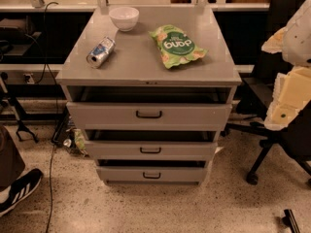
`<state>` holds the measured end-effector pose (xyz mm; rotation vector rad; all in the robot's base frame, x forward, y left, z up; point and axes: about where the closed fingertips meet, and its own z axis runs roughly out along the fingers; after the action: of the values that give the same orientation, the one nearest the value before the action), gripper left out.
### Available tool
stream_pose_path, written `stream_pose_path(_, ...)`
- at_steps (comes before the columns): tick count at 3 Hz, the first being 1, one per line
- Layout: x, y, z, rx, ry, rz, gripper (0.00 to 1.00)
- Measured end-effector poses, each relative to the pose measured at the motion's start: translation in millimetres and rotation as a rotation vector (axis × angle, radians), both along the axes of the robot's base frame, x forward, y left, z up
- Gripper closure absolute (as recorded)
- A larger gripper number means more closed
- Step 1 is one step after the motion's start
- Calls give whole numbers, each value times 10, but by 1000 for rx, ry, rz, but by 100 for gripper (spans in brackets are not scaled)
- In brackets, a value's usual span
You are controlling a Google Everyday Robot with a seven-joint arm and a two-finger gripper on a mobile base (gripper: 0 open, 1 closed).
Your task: Open middle drawer
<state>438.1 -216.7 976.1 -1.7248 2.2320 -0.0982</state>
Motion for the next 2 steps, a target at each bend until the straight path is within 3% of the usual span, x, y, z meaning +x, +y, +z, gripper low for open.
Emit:
stream_pose_path(1,0,0,0,0,0,0,0)
stream_pose_path(2,-49,14,-196,55,-18,17,0)
